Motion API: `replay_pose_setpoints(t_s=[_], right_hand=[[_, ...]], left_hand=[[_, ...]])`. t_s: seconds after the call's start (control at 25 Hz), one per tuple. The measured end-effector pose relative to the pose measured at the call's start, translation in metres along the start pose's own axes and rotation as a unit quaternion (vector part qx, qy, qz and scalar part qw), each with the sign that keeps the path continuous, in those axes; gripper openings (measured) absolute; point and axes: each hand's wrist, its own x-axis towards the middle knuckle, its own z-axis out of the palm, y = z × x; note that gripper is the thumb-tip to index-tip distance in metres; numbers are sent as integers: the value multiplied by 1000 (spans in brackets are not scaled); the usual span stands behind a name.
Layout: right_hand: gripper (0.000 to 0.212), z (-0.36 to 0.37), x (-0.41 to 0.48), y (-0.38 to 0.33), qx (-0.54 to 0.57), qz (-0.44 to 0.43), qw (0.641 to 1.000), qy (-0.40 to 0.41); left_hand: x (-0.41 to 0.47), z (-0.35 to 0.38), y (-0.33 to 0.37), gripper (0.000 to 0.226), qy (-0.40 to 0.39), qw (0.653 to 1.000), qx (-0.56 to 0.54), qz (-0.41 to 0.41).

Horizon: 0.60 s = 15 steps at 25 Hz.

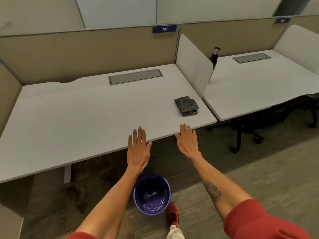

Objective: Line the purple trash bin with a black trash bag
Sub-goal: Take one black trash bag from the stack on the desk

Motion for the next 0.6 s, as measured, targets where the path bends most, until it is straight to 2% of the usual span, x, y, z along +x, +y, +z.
replay_pose_setpoints(t_s=[0.28,0.48,0.6], right_hand=[[61,1,101,75,-52,-2,997,-56],[60,17,172,109,-60,-15,996,-66],[59,30,207,117,-43,-22,998,-46]], left_hand=[[93,23,45,70,19,999,25,-27],[131,40,56,69,16,998,33,-42],[140,49,54,68,16,998,32,-59]])
